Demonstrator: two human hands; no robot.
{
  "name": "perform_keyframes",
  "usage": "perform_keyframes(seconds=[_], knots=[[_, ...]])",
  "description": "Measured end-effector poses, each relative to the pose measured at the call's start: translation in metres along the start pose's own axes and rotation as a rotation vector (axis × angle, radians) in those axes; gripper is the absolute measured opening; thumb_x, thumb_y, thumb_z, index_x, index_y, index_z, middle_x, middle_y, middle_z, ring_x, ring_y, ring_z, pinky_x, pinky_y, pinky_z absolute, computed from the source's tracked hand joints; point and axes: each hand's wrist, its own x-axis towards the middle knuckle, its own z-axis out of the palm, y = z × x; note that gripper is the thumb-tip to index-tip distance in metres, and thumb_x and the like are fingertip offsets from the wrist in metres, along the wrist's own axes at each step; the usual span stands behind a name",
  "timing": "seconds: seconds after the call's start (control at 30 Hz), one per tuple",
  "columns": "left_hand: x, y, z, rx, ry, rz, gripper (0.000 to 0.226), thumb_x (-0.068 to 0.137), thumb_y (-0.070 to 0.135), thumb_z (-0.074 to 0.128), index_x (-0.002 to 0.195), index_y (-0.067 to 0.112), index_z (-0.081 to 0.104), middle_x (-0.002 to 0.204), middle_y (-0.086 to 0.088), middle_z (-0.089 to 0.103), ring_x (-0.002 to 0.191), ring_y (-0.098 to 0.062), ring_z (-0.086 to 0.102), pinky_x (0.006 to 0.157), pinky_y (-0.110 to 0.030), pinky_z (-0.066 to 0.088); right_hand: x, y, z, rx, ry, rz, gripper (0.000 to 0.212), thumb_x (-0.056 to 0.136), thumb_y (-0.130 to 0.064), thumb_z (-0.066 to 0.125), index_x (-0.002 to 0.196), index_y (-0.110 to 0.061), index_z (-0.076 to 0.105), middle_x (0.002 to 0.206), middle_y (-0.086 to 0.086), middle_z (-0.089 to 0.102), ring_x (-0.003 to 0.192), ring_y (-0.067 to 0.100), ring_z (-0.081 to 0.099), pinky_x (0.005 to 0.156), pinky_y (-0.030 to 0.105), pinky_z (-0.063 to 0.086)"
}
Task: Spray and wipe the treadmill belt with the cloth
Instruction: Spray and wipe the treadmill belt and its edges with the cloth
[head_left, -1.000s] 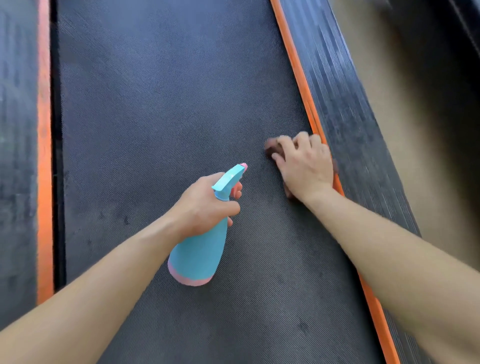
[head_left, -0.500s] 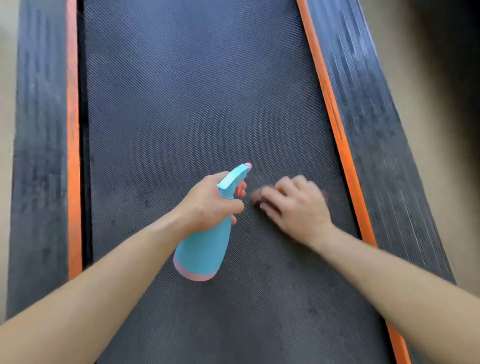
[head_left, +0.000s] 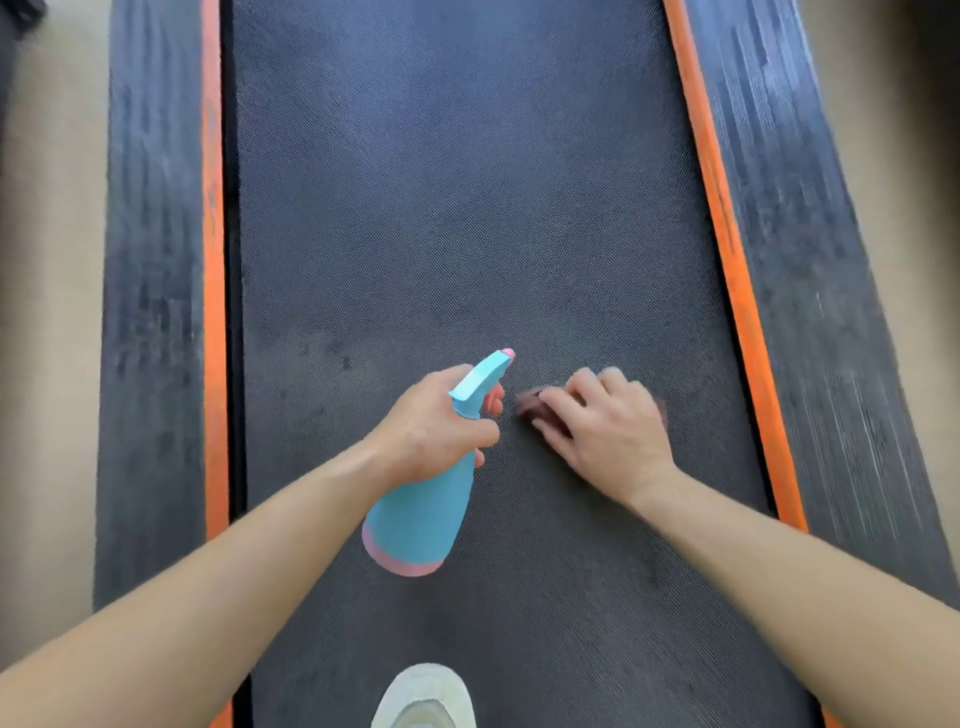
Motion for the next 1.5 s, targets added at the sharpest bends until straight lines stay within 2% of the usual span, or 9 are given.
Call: perform_keyframes(seconds=[0.17, 0.47, 0.67, 0.87, 1.03, 1.13, 1.23, 1.4, 1.5], knots=[[-0.008, -0.014, 0.000, -0.001, -0.007, 0.024, 0.028, 0.075, 0.013, 0.069, 0.102, 0.020, 0.068, 0.106, 0.004, 0.074, 0.067, -0.024, 0.078, 0.078, -0.034, 0.060, 0.096, 0.023, 0.014, -0.114, 0.037, 0.321, 0.039, 0.094, -0.054, 0.054, 0.105, -0.019, 0.064, 0.100, 0.010, 0.059, 0.088, 0.036, 0.056, 0.063, 0.042, 0.049], [-0.017, -0.020, 0.013, 0.035, -0.055, 0.032, 0.026, 0.077, 0.010, 0.069, 0.098, 0.026, 0.066, 0.103, 0.008, 0.072, 0.067, -0.020, 0.078, 0.068, -0.026, 0.059, -0.061, -0.020, -0.009, 0.035, -0.056, 0.007, 0.032, 0.096, -0.050, 0.058, 0.102, -0.020, 0.068, 0.095, 0.006, 0.061, 0.080, 0.031, 0.052, 0.063, 0.043, 0.046], [-0.019, -0.019, 0.033, 0.111, -0.068, 0.027, 0.025, 0.081, 0.007, 0.068, 0.094, 0.028, 0.064, 0.094, 0.013, 0.070, 0.066, -0.017, 0.078, 0.066, -0.020, 0.057, -0.080, -0.022, -0.012, 0.042, -0.016, 0.086, 0.033, 0.093, -0.050, 0.063, 0.110, -0.023, 0.071, 0.096, 0.003, 0.061, 0.082, 0.032, 0.054, 0.063, 0.042, 0.046], [-0.019, -0.023, 0.034, 0.130, -0.063, 0.000, 0.020, 0.077, 0.012, 0.070, 0.089, 0.028, 0.063, 0.099, 0.006, 0.073, 0.065, -0.019, 0.078, 0.074, -0.032, 0.061, -0.083, -0.025, -0.013, 0.054, -0.002, 0.164, 0.033, 0.093, -0.051, 0.065, 0.110, -0.024, 0.071, 0.098, 0.004, 0.063, 0.084, 0.032, 0.055, 0.065, 0.042, 0.045], [-0.023, -0.027, 0.034, 0.216, -0.050, -0.031, 0.019, 0.077, 0.019, 0.071, 0.078, 0.028, 0.054, 0.077, 0.006, 0.069, 0.066, -0.013, 0.078, 0.077, -0.031, 0.057, -0.086, -0.025, -0.014, 0.076, 0.007, 0.157, 0.034, 0.095, -0.053, 0.060, 0.110, -0.024, 0.071, 0.099, 0.004, 0.063, 0.084, 0.032, 0.056, 0.066, 0.042, 0.046], [-0.025, -0.030, 0.030, 0.154, -0.069, -0.025, 0.016, 0.073, 0.021, 0.070, 0.086, 0.024, 0.061, 0.092, 0.003, 0.073, 0.066, -0.017, 0.078, 0.082, -0.038, 0.061, -0.074, -0.019, -0.014, 0.067, 0.019, 0.218, 0.033, 0.096, -0.053, 0.059, 0.110, -0.025, 0.069, 0.100, 0.005, 0.060, 0.086, 0.031, 0.055, 0.067, 0.042, 0.046], [-0.026, -0.033, 0.023, 0.086, -0.041, -0.028, 0.030, 0.073, 0.018, 0.070, 0.102, 0.021, 0.068, 0.107, 0.001, 0.074, 0.066, -0.021, 0.078, 0.079, -0.039, 0.063, -0.034, 0.003, -0.010, -0.011, 0.046, 0.320, 0.032, 0.094, -0.053, 0.060, 0.110, -0.026, 0.067, 0.100, 0.006, 0.058, 0.088, 0.033, 0.054, 0.069, 0.043, 0.046], [-0.020, -0.029, 0.007, 0.030, 0.037, -0.021, 0.031, 0.082, 0.009, 0.070, 0.111, 0.020, 0.068, 0.107, 0.004, 0.073, 0.067, -0.022, 0.078, 0.069, -0.025, 0.051, 0.056, 0.027, 0.001, -0.099, 0.024, 0.446, 0.036, 0.095, -0.052, 0.054, 0.110, -0.020, 0.063, 0.107, 0.011, 0.058, 0.095, 0.036, 0.054, 0.074, 0.045, 0.046], [-0.014, -0.023, -0.003, 0.017, 0.095, -0.016, 0.026, 0.084, 0.004, 0.068, 0.106, 0.018, 0.068, 0.104, 0.007, 0.072, 0.066, -0.021, 0.078, 0.069, -0.024, 0.049, 0.038, -0.006, 0.002, -0.121, 0.025, 0.373, 0.031, 0.096, -0.049, 0.053, 0.105, -0.021, 0.063, 0.102, 0.010, 0.058, 0.092, 0.035, 0.054, 0.071, 0.045, 0.044]])
